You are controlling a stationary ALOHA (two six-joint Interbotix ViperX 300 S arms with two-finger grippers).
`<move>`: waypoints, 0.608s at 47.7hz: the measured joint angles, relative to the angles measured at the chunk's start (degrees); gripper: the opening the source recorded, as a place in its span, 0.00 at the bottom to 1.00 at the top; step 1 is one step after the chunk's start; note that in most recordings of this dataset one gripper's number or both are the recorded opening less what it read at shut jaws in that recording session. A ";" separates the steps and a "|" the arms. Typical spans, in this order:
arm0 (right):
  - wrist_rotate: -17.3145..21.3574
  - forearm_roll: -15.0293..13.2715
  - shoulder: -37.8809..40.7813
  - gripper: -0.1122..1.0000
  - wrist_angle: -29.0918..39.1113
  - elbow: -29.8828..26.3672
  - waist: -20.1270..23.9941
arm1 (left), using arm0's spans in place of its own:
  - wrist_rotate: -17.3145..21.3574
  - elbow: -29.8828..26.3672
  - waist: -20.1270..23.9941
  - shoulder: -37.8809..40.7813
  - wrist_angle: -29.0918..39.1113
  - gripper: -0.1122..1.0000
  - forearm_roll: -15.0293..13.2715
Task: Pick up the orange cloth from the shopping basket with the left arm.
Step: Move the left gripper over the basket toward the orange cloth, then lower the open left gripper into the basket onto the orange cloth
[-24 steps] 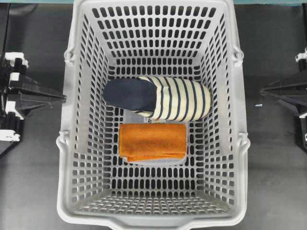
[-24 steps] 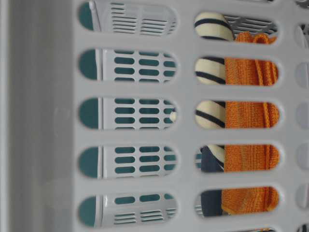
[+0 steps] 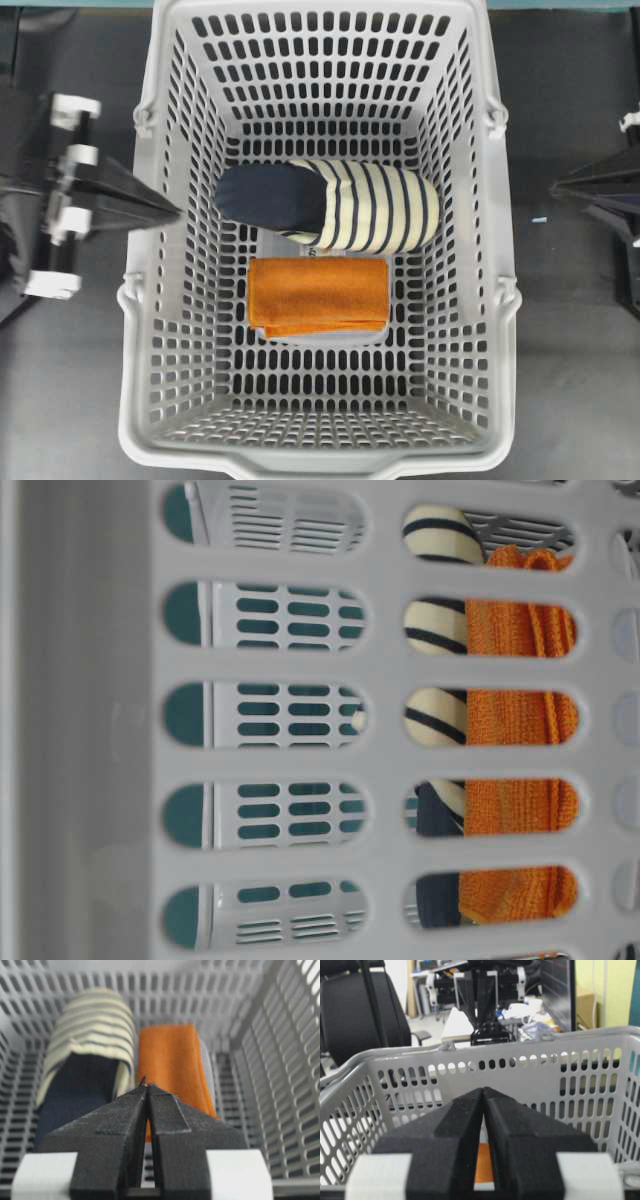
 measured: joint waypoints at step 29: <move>0.00 0.00 -0.26 0.14 7.91 0.00 0.00 | 0.44 -32.34 -1.49 32.70 30.94 0.10 0.09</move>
